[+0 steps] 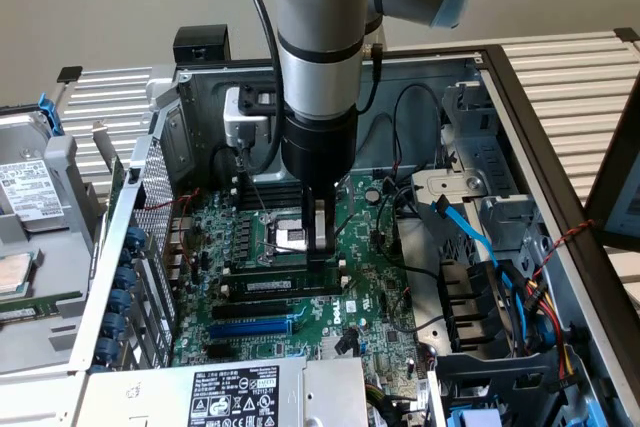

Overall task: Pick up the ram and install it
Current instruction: 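Press down the ram until it locks into place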

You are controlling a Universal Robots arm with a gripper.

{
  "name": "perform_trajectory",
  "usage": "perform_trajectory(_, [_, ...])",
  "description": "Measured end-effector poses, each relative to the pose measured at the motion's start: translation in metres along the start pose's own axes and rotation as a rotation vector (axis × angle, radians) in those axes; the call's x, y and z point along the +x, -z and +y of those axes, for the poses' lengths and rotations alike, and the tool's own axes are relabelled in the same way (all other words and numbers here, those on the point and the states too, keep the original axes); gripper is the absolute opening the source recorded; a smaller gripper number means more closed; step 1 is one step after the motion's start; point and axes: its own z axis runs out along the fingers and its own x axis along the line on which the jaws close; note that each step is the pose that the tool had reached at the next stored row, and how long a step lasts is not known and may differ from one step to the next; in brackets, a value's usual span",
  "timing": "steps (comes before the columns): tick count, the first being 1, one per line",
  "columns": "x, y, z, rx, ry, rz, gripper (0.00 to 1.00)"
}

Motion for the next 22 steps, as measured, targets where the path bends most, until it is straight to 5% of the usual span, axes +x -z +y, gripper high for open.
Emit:
perform_trajectory(12, [0.000,-0.0067,0.0000,0.0010,0.002,0.0085,0.11])
perform_trajectory(22, [0.002,-0.0003,0.0424,0.0005,0.002,0.0065,0.11])
